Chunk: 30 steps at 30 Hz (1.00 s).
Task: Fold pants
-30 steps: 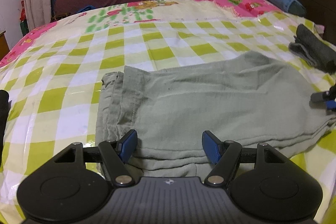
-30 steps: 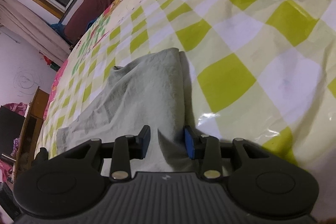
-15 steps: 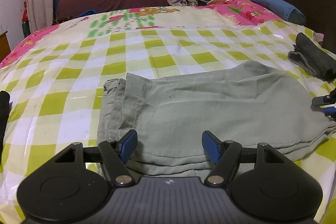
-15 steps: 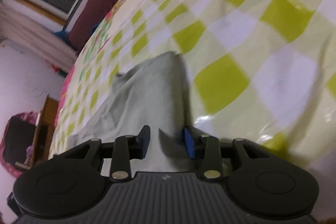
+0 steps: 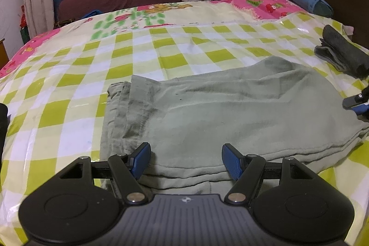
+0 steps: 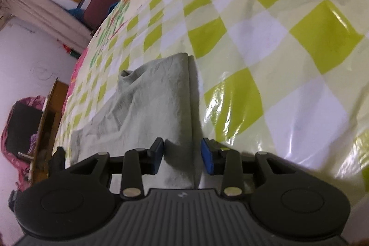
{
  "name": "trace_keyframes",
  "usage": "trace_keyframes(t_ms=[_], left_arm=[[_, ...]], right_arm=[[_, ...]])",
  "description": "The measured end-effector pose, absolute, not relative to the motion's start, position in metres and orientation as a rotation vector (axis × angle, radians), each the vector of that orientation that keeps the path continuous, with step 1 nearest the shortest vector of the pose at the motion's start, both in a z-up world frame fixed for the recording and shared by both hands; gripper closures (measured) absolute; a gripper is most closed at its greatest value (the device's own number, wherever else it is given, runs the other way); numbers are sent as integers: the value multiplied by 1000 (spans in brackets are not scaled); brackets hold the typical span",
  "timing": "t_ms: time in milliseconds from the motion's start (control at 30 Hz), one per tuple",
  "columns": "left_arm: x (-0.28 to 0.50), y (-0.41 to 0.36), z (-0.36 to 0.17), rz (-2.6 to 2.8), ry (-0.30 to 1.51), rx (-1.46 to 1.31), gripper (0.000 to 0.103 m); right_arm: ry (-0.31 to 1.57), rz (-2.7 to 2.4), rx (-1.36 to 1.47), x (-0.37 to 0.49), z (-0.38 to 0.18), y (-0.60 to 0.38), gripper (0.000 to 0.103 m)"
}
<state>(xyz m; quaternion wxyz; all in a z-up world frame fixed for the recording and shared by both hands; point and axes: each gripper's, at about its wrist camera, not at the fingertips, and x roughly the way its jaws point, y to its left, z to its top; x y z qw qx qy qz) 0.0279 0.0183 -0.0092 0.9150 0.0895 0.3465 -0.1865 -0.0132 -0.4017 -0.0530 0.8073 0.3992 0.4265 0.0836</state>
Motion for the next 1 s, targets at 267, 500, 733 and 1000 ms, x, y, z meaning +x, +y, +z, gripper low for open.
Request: trace_keyframes(t_ms=[267, 500, 733, 1000], left_arm=[[29, 10, -13, -396, 711, 214, 22], [31, 9, -14, -398, 713, 202, 22], [31, 13, -13, -389, 721, 200, 22], [29, 8, -17, -371, 728, 269, 18]], right_arm=[[898, 345, 969, 20, -67, -383, 63], [917, 214, 964, 14, -72, -378, 94], [854, 96, 903, 3, -47, -362, 94], [798, -32, 967, -11, -64, -353, 95]])
